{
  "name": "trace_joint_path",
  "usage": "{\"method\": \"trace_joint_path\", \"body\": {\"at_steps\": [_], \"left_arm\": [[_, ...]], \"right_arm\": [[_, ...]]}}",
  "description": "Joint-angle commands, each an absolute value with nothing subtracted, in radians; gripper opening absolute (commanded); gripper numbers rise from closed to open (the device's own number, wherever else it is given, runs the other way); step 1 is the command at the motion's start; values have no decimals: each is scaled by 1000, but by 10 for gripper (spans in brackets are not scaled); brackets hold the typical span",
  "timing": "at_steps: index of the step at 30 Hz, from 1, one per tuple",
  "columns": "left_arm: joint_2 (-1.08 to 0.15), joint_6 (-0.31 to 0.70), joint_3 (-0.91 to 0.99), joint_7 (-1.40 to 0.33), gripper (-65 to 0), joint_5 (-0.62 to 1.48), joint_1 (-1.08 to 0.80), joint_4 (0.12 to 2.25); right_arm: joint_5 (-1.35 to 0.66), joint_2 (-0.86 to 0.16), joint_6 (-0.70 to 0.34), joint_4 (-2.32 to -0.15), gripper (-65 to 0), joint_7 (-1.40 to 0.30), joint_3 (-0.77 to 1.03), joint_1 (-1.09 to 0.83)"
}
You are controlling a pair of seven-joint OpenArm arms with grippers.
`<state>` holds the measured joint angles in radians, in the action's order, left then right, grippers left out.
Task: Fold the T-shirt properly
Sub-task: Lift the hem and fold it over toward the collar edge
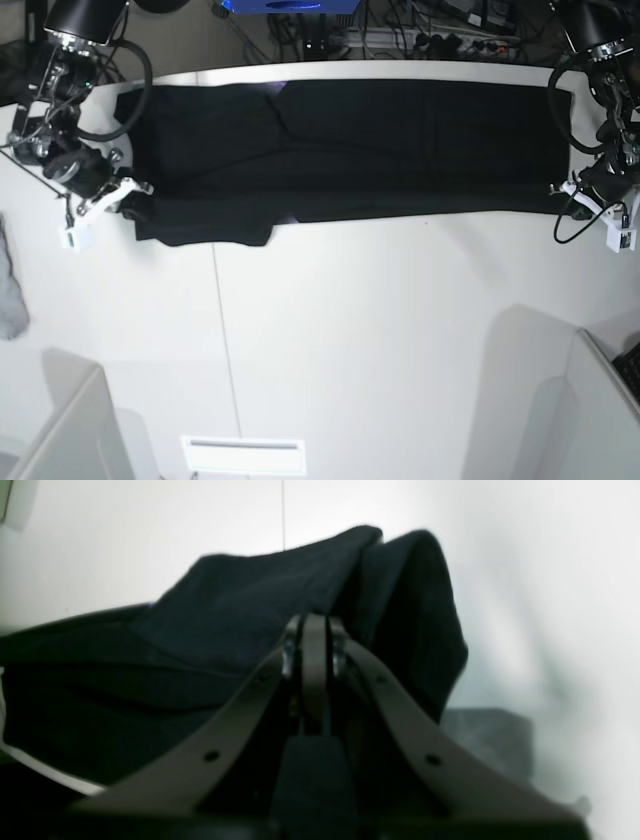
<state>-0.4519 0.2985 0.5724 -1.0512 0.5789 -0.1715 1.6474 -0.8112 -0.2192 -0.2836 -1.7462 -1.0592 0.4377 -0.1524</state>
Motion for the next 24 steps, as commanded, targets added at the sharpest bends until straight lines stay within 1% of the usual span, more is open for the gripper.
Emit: {"method": "trace_joint_path", "body": {"at_steps": [1, 4, 6, 11, 13, 15, 24], "left_arm": [[-476, 300, 581, -1036, -650, 581, -170, 1666], [-476, 300, 581, -1036, -650, 581, -177, 1679], [-476, 300, 581, -1038, -650, 581, -188, 1692], [-475, 300, 581, -1038, -650, 581, -223, 1747], [-475, 300, 581, -1064, -650, 581, -228, 1759], [-475, 300, 581, -1093, -650, 581, -229, 1768], [-475, 300, 581, -1098, -650, 575, -262, 1765]], "right_arm": [[-858, -228, -285, -1773, -650, -1040, 464, -153], [-943, -225, -283, -1774, -650, -1066, 526, -179], [-963, -225, -283, -1785, -650, -1093, 549, -188], [-969, -222, -283, -1850, -650, -1104, 558, -259], [-970, -219, -283, -1863, -650, -1107, 556, -271], [-970, -203, -283, -1874, -650, -1109, 562, -292], [-964, -160, -283, -1900, -650, -1132, 558, -357]]}}
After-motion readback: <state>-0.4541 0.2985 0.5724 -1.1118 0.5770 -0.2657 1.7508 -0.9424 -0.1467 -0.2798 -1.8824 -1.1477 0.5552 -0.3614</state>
